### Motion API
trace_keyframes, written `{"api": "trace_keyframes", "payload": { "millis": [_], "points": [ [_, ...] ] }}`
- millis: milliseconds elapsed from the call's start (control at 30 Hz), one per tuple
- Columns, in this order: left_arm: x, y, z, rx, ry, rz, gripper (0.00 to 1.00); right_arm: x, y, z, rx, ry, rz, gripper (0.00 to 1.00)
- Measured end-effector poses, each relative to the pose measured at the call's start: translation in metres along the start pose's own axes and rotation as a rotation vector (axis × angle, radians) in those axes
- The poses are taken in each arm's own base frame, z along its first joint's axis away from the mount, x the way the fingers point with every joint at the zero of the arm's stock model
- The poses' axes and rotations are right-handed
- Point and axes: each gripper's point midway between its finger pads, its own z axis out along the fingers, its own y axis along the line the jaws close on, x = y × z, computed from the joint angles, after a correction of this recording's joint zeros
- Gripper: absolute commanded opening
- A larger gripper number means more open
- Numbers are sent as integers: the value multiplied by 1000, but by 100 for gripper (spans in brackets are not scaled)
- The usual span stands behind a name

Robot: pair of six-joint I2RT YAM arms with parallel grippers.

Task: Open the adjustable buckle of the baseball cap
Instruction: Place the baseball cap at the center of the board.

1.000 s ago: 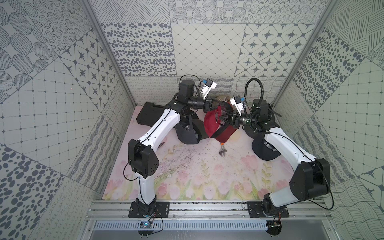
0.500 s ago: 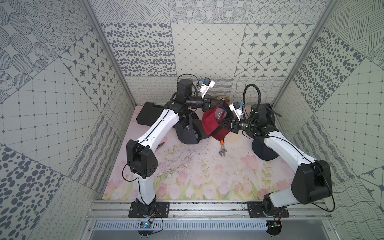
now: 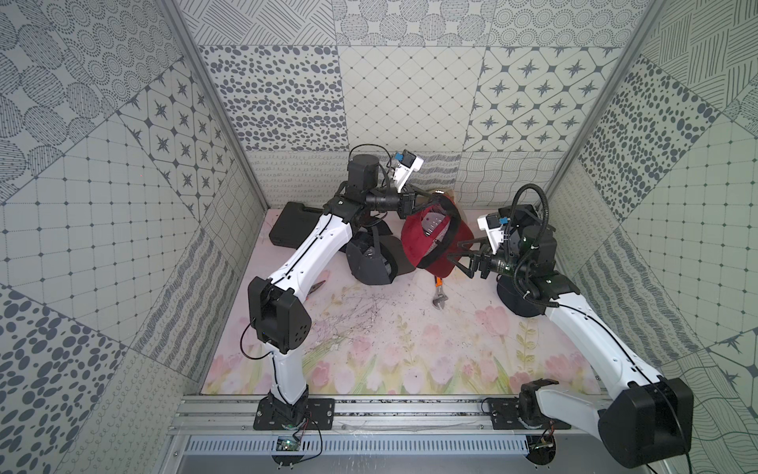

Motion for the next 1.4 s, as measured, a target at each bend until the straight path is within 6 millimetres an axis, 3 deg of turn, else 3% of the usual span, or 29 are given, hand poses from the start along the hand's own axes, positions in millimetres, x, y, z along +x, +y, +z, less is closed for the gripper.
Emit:
{"api": "trace_keyframes", "payload": {
  "millis": [500,833,1167,1300,1400],
  "points": [
    [-23,1,-27,-203,-23,2,0,1,-53,-22,303,-110,154,81],
    [-5,20,-103,-503,-58,-48,0,-7,-58,-33,377,-156,129,79],
    [12,6,-171,-744,-85,-39,0,-6,-62,-34,398,-151,106,79],
    [15,-6,-184,-773,-93,-27,0,-5,-64,-33,399,-146,107,79],
    [17,-15,-183,-743,-88,-14,0,-3,-66,-31,400,-140,112,78]
  ]
}}
